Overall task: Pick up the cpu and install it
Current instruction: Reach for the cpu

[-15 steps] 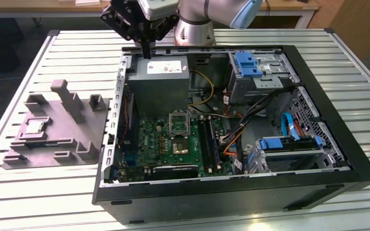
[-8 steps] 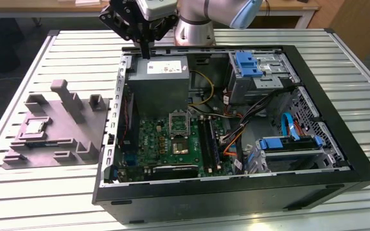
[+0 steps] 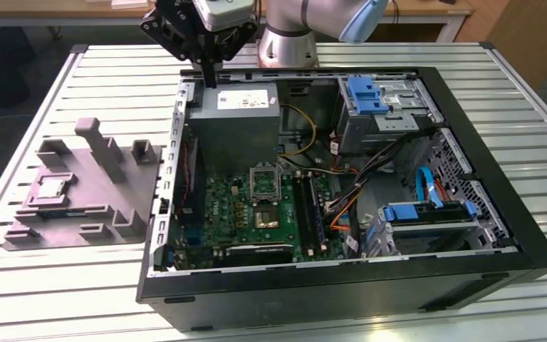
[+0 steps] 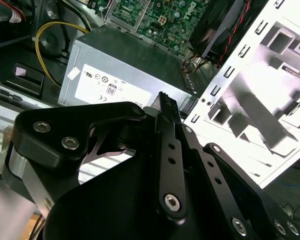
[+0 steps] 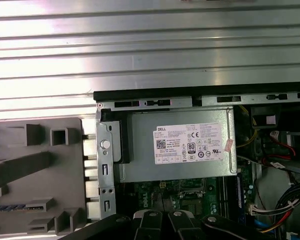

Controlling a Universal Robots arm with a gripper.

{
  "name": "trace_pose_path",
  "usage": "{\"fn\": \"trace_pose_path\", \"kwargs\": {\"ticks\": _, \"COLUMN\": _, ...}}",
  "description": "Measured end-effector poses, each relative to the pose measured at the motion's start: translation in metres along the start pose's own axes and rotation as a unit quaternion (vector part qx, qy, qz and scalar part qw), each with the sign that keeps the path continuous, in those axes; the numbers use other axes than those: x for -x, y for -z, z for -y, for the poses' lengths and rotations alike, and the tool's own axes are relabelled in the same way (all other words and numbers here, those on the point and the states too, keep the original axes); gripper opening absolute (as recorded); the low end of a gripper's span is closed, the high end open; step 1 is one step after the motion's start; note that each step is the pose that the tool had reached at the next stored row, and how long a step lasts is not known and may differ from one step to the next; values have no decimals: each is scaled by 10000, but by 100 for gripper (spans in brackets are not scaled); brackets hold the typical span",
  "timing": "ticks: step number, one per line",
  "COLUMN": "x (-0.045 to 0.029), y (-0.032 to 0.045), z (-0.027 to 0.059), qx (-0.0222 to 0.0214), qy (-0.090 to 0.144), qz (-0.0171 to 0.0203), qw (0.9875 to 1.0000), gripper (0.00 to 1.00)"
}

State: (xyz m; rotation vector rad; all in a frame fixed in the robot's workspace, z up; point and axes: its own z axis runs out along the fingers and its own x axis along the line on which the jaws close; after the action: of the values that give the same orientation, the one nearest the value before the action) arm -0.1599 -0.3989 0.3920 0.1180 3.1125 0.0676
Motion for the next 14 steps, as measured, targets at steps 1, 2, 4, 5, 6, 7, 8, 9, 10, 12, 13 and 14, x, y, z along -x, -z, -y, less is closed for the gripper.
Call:
{"fn": "trace_pose_path", "kwargs": {"ticks": 1, "x": -41, "y": -2, "z": 3, "qx": 0, "qy": 0, "qz": 0, "qw": 10000, "gripper": 11}}
{"fn": "trace_pose_path", "kwargs": {"ticks": 2, "x": -42, "y": -2, "z": 3, "qx": 0, "qy": 0, "qz": 0, "qw": 10000, "gripper": 11}}
{"fn": "trace_pose_path", "kwargs": {"ticks": 4, "x": -46, "y": -2, "z": 4, "qx": 0, "qy": 0, "qz": 0, "qw": 10000, "gripper": 11}}
{"fn": "trace_pose_path", "kwargs": {"ticks": 5, "x": -50, "y": -2, "z": 4, "qx": 0, "qy": 0, "qz": 0, "qw": 10000, "gripper": 11}}
{"fn": "trace_pose_path", "kwargs": {"ticks": 6, "x": -52, "y": -2, "z": 4, "qx": 0, "qy": 0, "qz": 0, "qw": 10000, "gripper": 11}}
{"fn": "trace_pose_path", "kwargs": {"ticks": 7, "x": -54, "y": -3, "z": 4, "qx": 0, "qy": 0, "qz": 0, "qw": 10000, "gripper": 11}}
{"fn": "trace_pose_path", "kwargs": {"ticks": 8, "x": -57, "y": -3, "z": 5, "qx": 0, "qy": 0, "qz": 0, "qw": 10000, "gripper": 11}}
{"fn": "trace_pose_path", "kwargs": {"ticks": 9, "x": -59, "y": -3, "z": 5, "qx": 0, "qy": 0, "qz": 0, "qw": 10000, "gripper": 11}}
{"fn": "trace_pose_path", "kwargs": {"ticks": 10, "x": -60, "y": -3, "z": 5, "qx": 0, "qy": 1, "qz": 0, "qw": 10000, "gripper": 11}}
{"fn": "trace_pose_path", "kwargs": {"ticks": 12, "x": -65, "y": -4, "z": 5, "qx": 0, "qy": 0, "qz": 0, "qw": 10000, "gripper": 11}}
{"fn": "trace_pose_path", "kwargs": {"ticks": 13, "x": -66, "y": -4, "z": 5, "qx": 0, "qy": 0, "qz": 0, "qw": 10000, "gripper": 11}}
{"fn": "trace_pose_path", "kwargs": {"ticks": 14, "x": -74, "y": -5, "z": 6, "qx": 0, "qy": 0, "qz": 0, "qw": 10000, "gripper": 11}}
